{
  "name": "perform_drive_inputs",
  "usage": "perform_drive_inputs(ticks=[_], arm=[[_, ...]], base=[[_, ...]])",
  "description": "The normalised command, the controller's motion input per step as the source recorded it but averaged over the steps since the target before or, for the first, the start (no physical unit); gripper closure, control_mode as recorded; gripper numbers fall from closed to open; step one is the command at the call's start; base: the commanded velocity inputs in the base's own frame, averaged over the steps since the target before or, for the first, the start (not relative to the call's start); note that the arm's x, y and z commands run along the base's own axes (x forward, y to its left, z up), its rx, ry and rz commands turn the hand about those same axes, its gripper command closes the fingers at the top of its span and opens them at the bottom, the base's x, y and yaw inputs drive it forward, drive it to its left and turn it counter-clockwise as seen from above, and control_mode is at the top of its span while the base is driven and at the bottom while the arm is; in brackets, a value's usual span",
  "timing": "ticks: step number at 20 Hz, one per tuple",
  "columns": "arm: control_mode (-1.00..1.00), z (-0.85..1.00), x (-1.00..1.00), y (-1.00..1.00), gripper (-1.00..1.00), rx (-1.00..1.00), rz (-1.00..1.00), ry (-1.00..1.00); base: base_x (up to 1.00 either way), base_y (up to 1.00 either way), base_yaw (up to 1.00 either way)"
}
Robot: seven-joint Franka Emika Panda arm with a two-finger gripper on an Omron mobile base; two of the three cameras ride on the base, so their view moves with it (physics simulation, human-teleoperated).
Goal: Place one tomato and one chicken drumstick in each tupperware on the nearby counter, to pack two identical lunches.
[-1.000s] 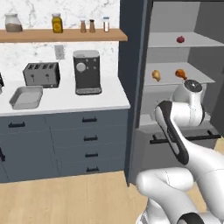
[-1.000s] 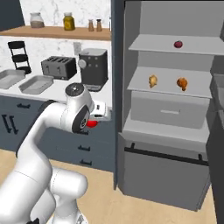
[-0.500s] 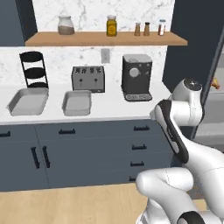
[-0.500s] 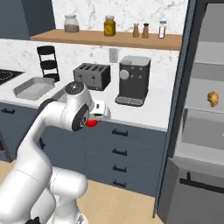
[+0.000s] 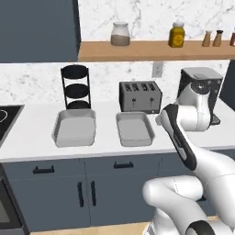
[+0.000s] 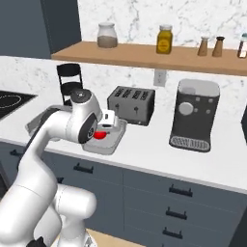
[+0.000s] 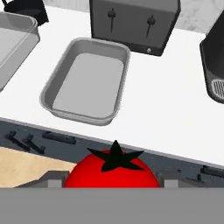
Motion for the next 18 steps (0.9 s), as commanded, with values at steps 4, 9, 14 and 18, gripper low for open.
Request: perform_drive_inputs(ticks=[4, 9, 14, 18], arm=[[1.00, 0.00, 0.00, 0.00, 1.00, 0.00, 0.00, 0.00], [1.00, 0.00, 0.00, 0.00, 1.00, 0.00, 0.00, 0.00], [1.00, 0.00, 0.00, 0.00, 1.00, 0.00, 0.00, 0.00], [-1.00, -0.55, 0.69, 0.03, 1.00, -0.01, -0.09, 0.00]], base=[[0.71, 0.90, -0.26], [0.33, 0.29, -0.26], [0.32, 0.00, -0.22], [0.00, 0.00, 0.00]])
